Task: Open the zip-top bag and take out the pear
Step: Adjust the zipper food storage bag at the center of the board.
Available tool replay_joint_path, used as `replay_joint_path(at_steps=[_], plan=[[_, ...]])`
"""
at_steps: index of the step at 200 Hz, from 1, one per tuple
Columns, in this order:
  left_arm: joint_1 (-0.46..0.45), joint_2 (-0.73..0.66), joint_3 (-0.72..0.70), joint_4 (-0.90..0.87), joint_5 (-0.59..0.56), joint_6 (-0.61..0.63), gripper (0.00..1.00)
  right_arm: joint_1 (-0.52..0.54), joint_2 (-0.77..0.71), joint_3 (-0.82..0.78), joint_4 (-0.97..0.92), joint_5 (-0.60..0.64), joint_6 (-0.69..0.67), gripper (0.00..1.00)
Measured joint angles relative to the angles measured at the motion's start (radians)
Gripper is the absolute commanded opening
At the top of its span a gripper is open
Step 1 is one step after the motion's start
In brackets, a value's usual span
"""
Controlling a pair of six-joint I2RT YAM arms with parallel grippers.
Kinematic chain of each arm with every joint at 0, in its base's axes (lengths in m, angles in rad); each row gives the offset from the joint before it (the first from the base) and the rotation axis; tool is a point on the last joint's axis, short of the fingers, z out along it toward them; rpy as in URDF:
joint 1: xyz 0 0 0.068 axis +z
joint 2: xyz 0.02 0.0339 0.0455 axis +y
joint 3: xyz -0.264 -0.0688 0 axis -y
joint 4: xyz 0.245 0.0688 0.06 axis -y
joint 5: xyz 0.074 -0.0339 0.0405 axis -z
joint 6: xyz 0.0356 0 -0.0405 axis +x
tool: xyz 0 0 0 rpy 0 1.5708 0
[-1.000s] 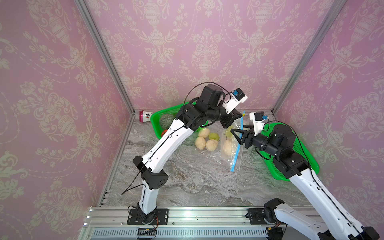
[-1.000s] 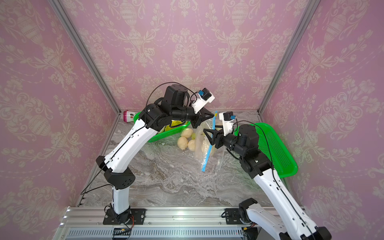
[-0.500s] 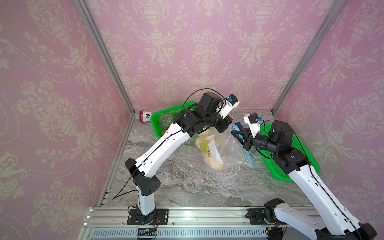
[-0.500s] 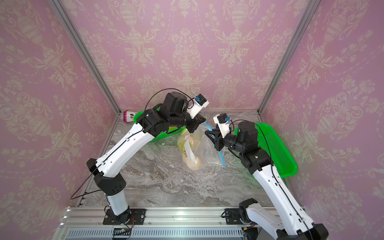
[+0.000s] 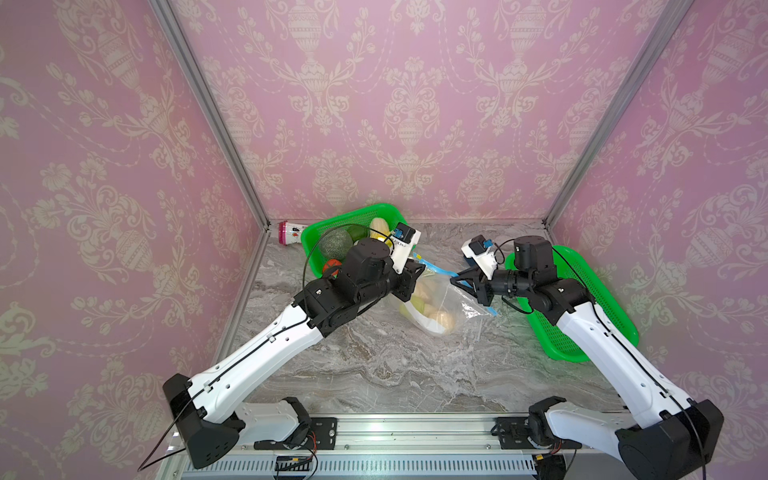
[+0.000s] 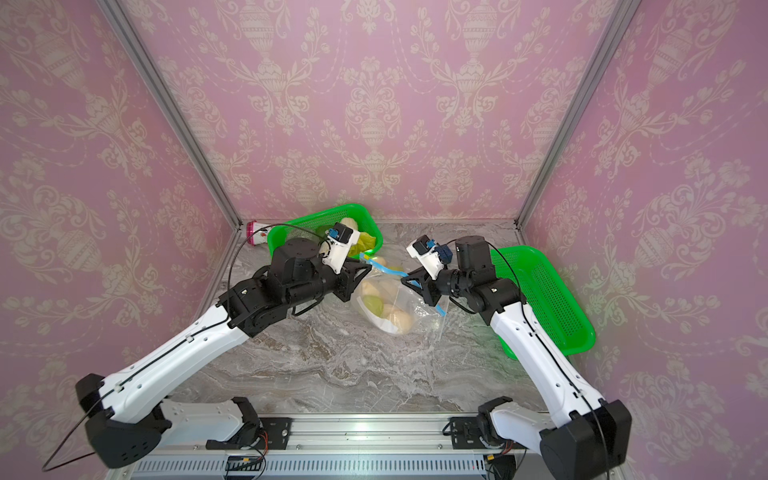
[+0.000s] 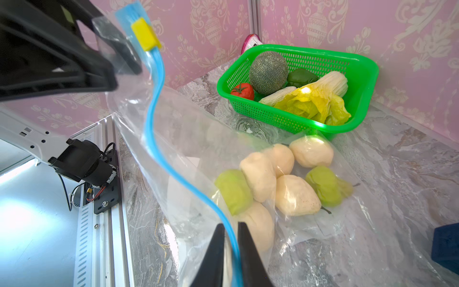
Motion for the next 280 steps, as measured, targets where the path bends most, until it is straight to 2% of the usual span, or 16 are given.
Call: replay_joint_path(at_steps=[8, 38, 54, 60, 72, 95, 112, 126, 185, 202, 234, 280], plan=[[0.000, -0.017, -0.006, 0.010, -0.001, 0.006, 0.43, -0.001, 0.018, 0.003, -0.004, 0.000, -0.009, 0.14], [0.003, -0.039, -0.028, 0.024, 0.003, 0.043, 0.48, 0.000, 0.050, 0.003, -0.011, -0.009, -0.015, 0.14], [0.016, -0.037, -0.042, 0.010, 0.016, 0.074, 0.69, 0.000, 0.053, 0.003, -0.011, -0.013, -0.015, 0.14], [0.025, -0.037, -0.043, 0.002, 0.019, 0.082, 0.72, 0.003, 0.054, 0.003, -0.011, -0.016, -0.015, 0.14], [0.058, -0.037, -0.043, -0.006, 0.036, 0.105, 0.78, 0.005, 0.054, 0.003, -0.011, -0.018, -0.015, 0.14], [0.180, -0.041, -0.043, -0.018, 0.132, 0.129, 0.81, 0.010, 0.054, 0.003, -0.011, -0.018, -0.015, 0.14], [0.289, -0.045, -0.043, -0.018, 0.240, 0.137, 0.81, 0.012, 0.054, 0.003, -0.010, -0.018, -0.015, 0.14], [0.341, -0.047, -0.043, -0.018, 0.330, 0.143, 0.81, 0.015, 0.054, 0.003, -0.009, -0.016, -0.015, 0.14], [0.354, 0.019, 0.031, -0.076, 0.676, 0.172, 0.80, 0.016, 0.053, 0.003, -0.002, -0.006, -0.015, 0.14], [0.355, 0.051, 0.071, -0.116, 0.711, 0.171, 0.75, 0.016, 0.050, 0.003, -0.001, 0.000, -0.015, 0.14], [0.355, 0.140, 0.177, -0.211, 0.753, 0.163, 0.56, 0.016, 0.046, 0.003, 0.005, 0.008, -0.015, 0.14], [0.355, 0.231, 0.228, -0.323, 0.800, 0.148, 0.50, 0.016, 0.035, 0.003, 0.010, 0.011, -0.015, 0.14]])
